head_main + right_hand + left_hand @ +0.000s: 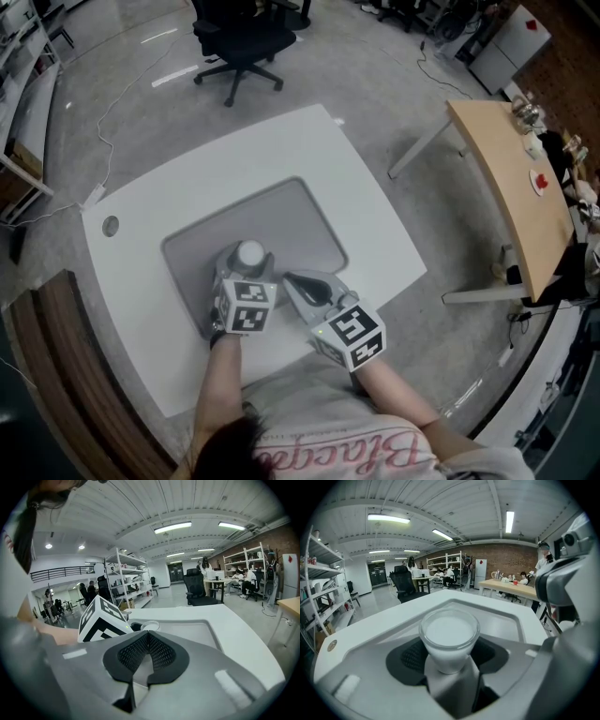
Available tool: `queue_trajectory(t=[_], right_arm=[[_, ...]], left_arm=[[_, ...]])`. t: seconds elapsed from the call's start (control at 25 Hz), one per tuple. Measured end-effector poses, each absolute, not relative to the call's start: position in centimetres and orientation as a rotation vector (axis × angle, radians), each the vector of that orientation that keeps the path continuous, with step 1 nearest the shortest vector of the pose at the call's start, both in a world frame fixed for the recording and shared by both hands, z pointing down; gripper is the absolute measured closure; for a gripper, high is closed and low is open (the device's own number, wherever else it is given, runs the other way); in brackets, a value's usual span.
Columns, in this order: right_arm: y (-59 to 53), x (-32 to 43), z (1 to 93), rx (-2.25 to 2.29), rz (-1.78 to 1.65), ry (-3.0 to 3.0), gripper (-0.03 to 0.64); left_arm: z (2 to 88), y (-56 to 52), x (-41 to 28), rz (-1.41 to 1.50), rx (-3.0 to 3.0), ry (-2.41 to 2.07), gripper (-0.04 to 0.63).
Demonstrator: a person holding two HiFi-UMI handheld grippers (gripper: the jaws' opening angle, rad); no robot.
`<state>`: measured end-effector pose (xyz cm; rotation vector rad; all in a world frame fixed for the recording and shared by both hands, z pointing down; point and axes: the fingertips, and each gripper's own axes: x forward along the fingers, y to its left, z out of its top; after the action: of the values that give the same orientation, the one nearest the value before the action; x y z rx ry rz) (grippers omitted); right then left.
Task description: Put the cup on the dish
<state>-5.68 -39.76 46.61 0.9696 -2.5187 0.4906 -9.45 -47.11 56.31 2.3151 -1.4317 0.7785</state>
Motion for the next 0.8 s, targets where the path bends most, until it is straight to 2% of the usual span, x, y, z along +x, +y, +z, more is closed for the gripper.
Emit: queue_trajectory(t=[0.04,0.12,0.2,0.56,0.8], right_arm=[[-39.8,-5.7,46.5,0.973,0.485,-2.521,0.617],[-39.9,-5.7,46.3,0.981,0.477,-2.525,0.617],[-39.8,-5.6,46.2,0.979,0.472,-2.527,0.617],[-39.1,-5.8,44.6,0.957,0.426,-2.582,0.618],[-38.2,-6.1,44.0,0.953,0.367,-2.591,0.618]], left_arm=[[56.5,-47.1,-9.4,0.776,2.314,-1.419,0.323],[56.7,-47.0,-9.4,0.769,2.317,-1.399,0.247],[56.5,-46.9,-9.4,0.768,2.317,-1.405,0.232],[53.9,-44.8,-11.1,0.704,2.265,-1.503,0.238],[50.6,-42.4,-11.8,0.664,2.303,-1.582,0.281]])
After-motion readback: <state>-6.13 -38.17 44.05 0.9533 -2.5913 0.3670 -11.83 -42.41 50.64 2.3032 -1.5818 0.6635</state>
